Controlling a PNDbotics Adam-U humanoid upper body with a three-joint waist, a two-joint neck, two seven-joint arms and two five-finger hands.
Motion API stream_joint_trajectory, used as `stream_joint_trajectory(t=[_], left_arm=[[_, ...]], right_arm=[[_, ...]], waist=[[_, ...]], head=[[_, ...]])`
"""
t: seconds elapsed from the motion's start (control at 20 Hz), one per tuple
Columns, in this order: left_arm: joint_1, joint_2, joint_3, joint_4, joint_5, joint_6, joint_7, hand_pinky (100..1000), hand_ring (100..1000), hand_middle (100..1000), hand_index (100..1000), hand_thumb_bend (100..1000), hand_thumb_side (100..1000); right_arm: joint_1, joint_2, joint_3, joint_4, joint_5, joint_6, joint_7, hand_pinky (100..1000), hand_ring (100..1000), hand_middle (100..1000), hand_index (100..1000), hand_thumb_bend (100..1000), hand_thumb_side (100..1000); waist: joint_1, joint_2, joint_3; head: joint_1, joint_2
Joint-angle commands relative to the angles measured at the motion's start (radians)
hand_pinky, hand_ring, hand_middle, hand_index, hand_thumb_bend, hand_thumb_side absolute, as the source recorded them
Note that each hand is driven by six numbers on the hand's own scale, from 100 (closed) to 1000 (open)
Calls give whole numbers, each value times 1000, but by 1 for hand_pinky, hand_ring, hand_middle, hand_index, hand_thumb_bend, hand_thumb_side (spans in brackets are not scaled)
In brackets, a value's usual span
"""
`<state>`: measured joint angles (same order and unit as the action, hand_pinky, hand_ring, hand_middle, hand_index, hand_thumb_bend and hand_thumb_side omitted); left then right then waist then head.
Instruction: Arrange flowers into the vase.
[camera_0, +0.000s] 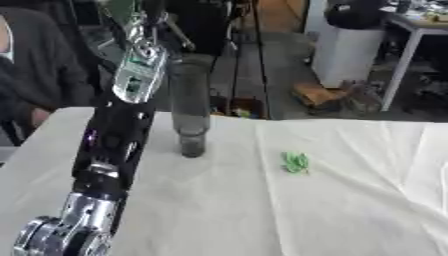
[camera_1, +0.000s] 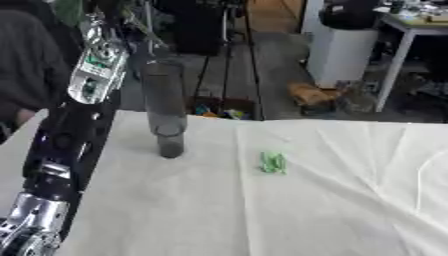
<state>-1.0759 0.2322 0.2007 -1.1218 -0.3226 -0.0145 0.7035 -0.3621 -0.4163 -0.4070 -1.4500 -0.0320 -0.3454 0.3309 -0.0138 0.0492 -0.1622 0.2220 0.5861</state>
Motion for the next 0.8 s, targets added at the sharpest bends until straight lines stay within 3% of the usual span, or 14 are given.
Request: stream_joint_trajectory(t=[0.05, 0.8], left_arm=[[-36, 29, -8, -2, -20, 11, -5, 100, 100, 100, 100, 100, 100], [-43, 34, -23, 38, -75, 90, -77, 100, 100, 100, 100, 100, 100]], right_arm=[[-19, -25, -7, -11, 5, -1, 5, 766, 933, 567, 668, 100, 570], [-18, -25, -10, -13, 4, 2, 12, 767, 933, 567, 668, 100, 573]], waist=[[-1, -10, -3], [5, -9, -8]], head=[[-2, -7], [-6, -3]])
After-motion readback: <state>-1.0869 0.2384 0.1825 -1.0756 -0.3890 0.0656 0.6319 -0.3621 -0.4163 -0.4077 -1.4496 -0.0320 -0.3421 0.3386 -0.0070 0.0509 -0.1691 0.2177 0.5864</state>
